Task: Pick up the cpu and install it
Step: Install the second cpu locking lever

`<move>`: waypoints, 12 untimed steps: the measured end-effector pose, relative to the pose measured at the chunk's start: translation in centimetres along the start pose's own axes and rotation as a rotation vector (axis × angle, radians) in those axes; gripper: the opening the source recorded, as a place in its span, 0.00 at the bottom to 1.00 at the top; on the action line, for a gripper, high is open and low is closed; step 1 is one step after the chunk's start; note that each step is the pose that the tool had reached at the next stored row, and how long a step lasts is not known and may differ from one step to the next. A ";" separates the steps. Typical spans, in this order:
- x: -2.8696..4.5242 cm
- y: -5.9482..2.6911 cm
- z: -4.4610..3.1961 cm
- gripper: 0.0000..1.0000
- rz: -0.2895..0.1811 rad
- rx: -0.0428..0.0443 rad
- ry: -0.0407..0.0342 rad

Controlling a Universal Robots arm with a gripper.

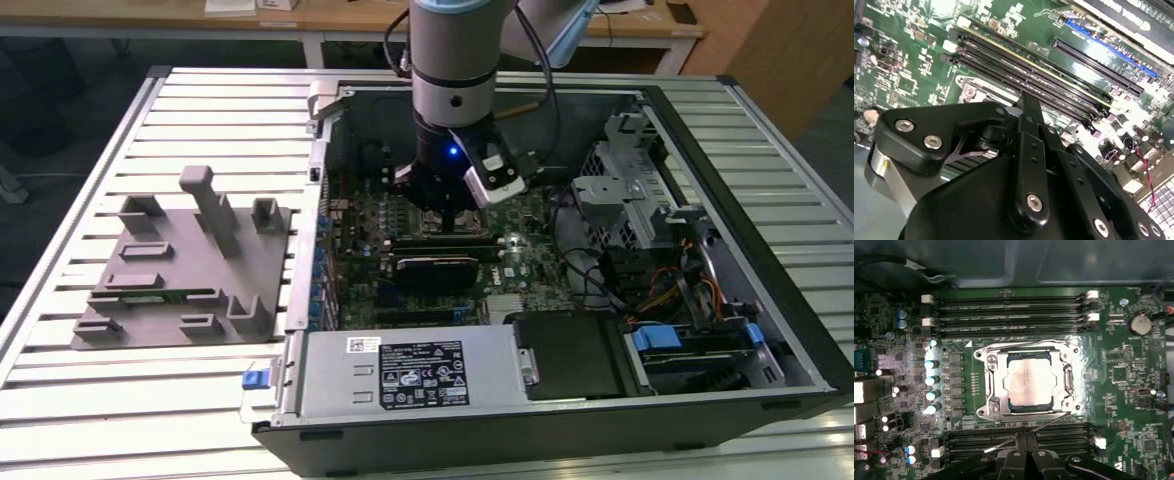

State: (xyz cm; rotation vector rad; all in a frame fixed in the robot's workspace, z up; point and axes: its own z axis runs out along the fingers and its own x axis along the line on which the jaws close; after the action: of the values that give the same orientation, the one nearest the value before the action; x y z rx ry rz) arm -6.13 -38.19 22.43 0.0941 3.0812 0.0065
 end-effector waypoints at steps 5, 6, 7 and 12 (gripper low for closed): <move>0.98 -0.35 0.25 0.11 -0.006 -0.0077 0.0006; 1.11 -0.45 0.31 0.11 -0.007 -0.0109 0.0008; 1.22 -0.57 0.38 0.11 -0.008 -0.0140 0.0009; 1.37 -0.86 0.59 0.11 -0.015 -0.0166 0.0010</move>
State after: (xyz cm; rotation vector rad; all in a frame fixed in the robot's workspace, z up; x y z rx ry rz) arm -7.51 -38.97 21.76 0.0702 3.0821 0.0314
